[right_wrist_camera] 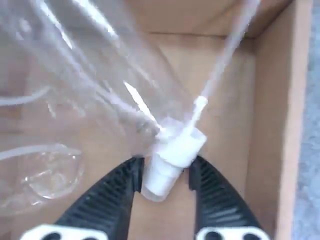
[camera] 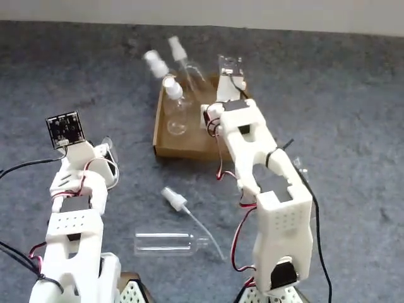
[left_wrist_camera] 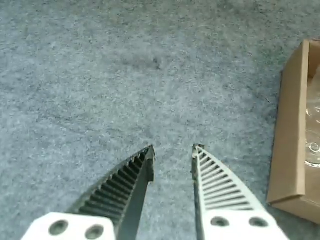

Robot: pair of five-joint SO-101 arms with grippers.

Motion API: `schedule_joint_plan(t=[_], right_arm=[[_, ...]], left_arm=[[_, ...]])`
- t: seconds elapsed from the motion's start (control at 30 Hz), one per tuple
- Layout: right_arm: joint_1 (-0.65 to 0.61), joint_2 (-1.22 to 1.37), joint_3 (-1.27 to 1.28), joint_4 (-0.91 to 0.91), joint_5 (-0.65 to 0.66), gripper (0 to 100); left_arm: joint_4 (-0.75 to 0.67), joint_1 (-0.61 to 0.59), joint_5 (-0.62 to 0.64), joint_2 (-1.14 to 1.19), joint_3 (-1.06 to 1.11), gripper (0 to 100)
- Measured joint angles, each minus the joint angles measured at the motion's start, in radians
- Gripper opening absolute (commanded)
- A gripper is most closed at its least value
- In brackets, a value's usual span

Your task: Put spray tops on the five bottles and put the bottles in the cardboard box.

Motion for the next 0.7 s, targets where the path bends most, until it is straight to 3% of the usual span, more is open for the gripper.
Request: schedule_joint_plan(t=[0.2,0.37,0.7], right_arm=[[0.031,0.000,0.000,0.000,-0.003,0.6],[0.075,-0.026,0.000,0.000,-0.089,0.5],[0.120,-0.304,0.000,0.126,-0.106,0.5]], left_arm=[[0.000,0.000,0.000,0.000,0.000,9],[0.000,0.000,0.000,0.000,0.000,9],[0.000,0.000,0.000,0.000,0.000,9]])
